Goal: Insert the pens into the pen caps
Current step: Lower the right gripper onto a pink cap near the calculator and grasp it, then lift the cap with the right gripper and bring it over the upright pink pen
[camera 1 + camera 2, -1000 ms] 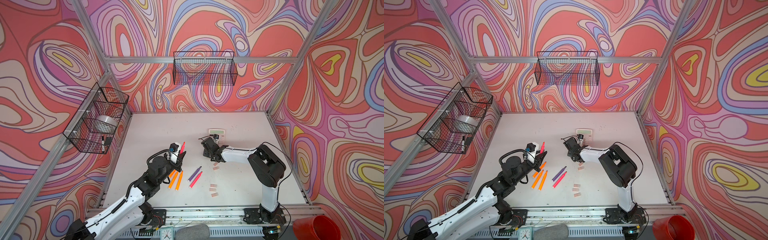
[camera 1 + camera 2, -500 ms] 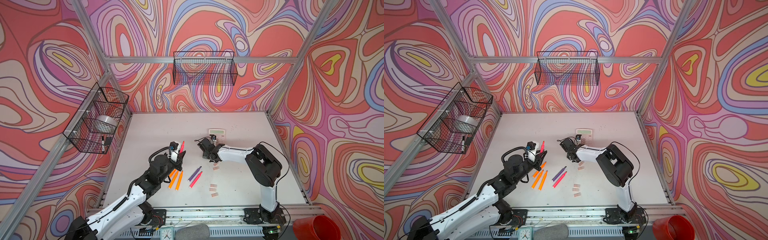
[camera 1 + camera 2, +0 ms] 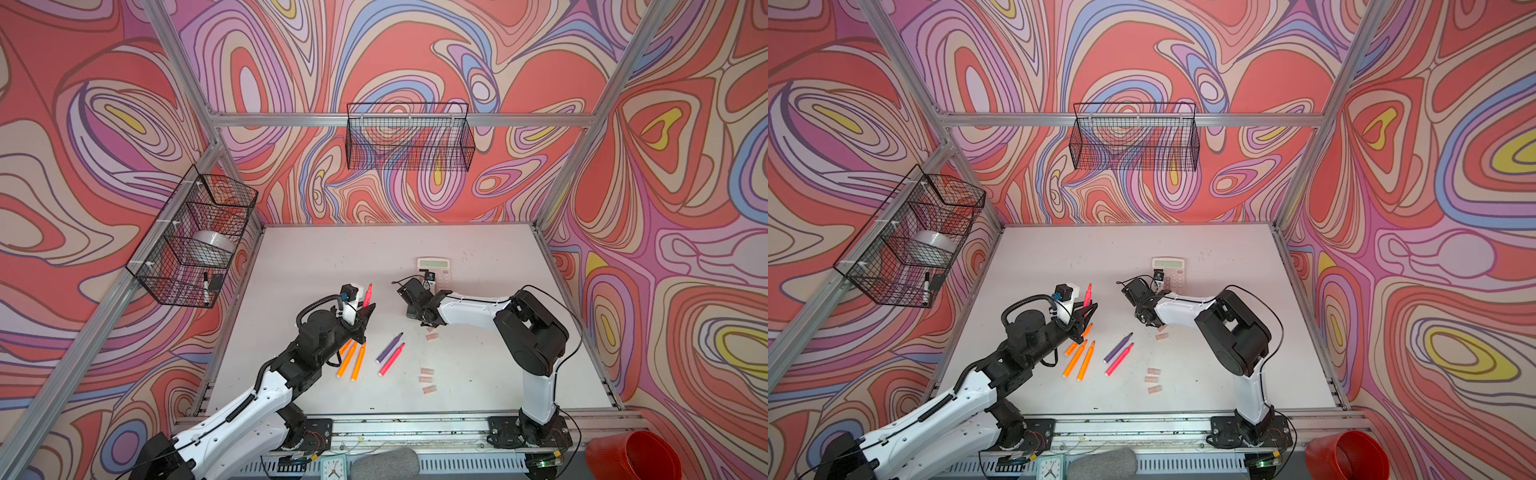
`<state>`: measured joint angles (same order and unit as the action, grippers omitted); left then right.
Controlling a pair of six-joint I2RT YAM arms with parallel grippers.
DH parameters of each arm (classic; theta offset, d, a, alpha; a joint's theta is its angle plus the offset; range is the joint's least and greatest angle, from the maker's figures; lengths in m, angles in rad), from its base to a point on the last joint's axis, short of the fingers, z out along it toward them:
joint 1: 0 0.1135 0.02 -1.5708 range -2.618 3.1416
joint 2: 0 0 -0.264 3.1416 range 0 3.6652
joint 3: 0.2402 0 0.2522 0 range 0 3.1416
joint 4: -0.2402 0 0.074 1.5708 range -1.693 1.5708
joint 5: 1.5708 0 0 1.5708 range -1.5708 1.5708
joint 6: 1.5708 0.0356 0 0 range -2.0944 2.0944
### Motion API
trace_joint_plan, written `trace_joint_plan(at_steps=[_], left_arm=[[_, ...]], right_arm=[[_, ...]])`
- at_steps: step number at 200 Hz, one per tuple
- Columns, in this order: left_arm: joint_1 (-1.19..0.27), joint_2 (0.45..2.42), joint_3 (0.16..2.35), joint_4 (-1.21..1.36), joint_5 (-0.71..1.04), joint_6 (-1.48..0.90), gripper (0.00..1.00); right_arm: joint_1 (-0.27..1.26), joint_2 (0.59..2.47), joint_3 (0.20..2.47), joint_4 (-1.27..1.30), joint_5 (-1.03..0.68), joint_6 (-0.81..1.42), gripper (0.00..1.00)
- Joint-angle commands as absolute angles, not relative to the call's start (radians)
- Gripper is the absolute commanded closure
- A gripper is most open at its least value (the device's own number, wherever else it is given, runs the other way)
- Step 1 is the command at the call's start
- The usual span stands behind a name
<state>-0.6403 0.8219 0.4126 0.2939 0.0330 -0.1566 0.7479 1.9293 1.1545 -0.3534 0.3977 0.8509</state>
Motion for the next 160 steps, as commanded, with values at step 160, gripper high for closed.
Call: trace_joint_plan(at_steps=[160], left_arm=[[-0.672, 1.029, 0.505, 0.484, 0.374, -0.342, 1.0]], right_arm=[[0.754, 1.17, 0.715, 0.398, 0.205, 0.746, 1.0]])
